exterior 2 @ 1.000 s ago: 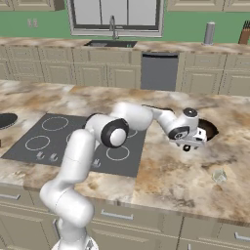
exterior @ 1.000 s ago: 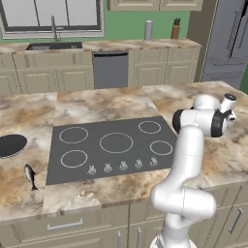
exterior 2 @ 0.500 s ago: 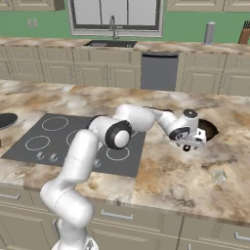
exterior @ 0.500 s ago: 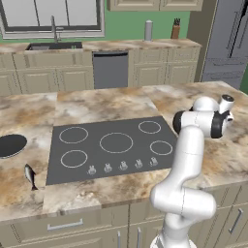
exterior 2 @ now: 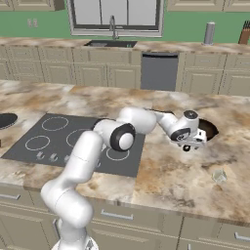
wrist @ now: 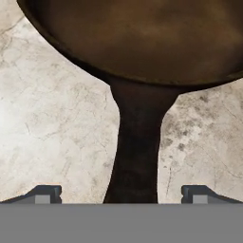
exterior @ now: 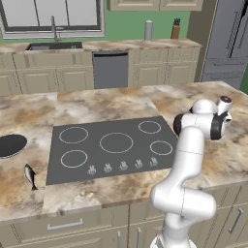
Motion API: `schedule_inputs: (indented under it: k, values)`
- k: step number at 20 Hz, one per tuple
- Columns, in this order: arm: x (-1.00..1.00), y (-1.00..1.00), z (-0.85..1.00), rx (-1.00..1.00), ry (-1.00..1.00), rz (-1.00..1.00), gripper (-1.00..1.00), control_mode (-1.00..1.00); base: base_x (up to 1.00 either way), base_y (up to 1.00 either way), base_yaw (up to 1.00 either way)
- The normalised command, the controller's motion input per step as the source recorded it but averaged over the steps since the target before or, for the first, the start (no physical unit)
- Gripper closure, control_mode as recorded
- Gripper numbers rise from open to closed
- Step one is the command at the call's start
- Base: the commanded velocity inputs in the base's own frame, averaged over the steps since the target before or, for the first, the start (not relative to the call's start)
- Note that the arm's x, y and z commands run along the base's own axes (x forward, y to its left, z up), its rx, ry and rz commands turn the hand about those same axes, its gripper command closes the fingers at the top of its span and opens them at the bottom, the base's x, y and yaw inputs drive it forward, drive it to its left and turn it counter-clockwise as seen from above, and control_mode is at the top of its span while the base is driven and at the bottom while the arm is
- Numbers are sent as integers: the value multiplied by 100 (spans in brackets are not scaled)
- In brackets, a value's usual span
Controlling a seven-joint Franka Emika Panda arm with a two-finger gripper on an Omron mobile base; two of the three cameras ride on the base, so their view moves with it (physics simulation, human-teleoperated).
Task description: Place both pans onto different burners. Then place the garlic and the fish on different pans.
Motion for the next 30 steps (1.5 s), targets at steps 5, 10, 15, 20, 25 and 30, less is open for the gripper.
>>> schedule_inputs:
  k: [5,10,15,20,25,30]
  values:
    - [14,-11,-9,0,0,0,-100,-100,0,0,0]
    - [2,0,-1,0,0,0,100,-100,0,0,0]
    - [0,0,0,0,0,0,100,-100,0,0,0]
    - [-4,1,8,0,-1,0,100,-100,0,0,0]
    - [-27,13,20,0,-4,0,100,-100,0,0,0]
    - [-42,26,36,-1,-5,0,100,-100,0,0,0]
